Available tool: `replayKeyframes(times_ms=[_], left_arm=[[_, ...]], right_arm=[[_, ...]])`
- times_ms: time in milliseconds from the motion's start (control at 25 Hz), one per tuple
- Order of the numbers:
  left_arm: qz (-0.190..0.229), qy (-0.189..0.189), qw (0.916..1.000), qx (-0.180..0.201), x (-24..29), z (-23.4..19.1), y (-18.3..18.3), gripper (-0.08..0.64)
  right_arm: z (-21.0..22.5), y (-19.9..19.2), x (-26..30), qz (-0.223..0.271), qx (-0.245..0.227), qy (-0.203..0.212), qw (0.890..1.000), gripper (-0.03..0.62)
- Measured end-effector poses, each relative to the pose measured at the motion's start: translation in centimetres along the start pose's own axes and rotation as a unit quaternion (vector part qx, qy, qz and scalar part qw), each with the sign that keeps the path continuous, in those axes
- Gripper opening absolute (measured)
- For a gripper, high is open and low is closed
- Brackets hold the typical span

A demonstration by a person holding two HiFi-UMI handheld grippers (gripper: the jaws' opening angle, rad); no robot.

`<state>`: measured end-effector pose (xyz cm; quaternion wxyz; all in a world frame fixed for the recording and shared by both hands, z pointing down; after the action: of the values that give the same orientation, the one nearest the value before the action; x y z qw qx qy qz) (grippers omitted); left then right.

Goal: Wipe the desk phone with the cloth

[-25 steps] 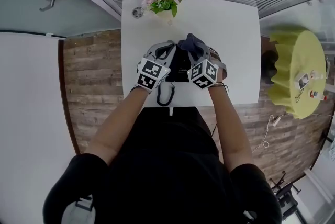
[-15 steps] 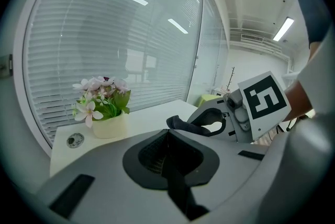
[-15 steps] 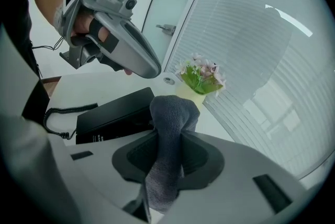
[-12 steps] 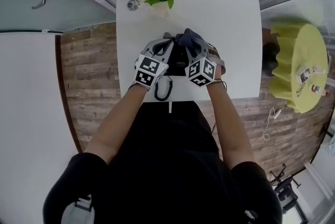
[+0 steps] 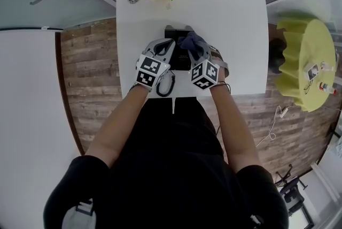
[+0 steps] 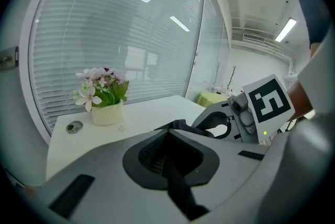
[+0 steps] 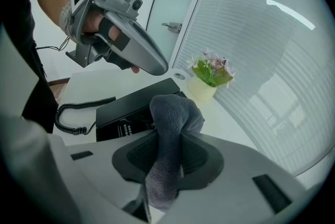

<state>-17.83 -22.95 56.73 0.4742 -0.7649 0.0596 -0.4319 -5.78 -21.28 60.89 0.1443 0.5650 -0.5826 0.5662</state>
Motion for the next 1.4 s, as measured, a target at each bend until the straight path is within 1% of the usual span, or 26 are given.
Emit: replayKeyframes(times_ms=[320,640,1000,1320,1400], left_arm=[[-0.006,-0.004,1.0000,-0.001,-0.3,1.8,-1.4,0.011],[-0.022,-0.007,0.9997,-0.009,-0.3,3.1,-3.6,0.011],[-0.031,-0.012,0.9994,-0.010,-0.6,4.0,-4.9,0.011],[-0.037,-0.020,0.9991,-0.010,-1.3,5.0,-5.7,0.011],[-0.034,-0.024,0.9991,-0.011,-1.9,5.2,-5.6,0.011]], right_arm=[[-3.0,-1.6,-0.5,-0.016,-0.004,0.033,0.999,0.109],[-6.5,-3.4,-1.1,-0.033,-0.020,0.064,0.997,0.110],[-9.5,-4.5,-1.4,-0.060,-0.061,0.084,0.993,0.110],[-11.0,-5.2,-1.6,-0.069,-0.052,0.113,0.990,0.110],[-11.1,-5.3,-1.8,-0.066,-0.037,0.115,0.990,0.110]])
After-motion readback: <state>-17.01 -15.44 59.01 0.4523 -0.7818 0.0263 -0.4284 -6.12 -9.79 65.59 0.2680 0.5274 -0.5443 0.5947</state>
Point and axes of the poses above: the fingertips, and each gripper's own axes: x forward along the fingers, z to its right, y out of its top, the point moved 6 cm from there along -x, backward along the fingers, and after that the axes turned 5 degrees about -z, right-handed, at the moved point
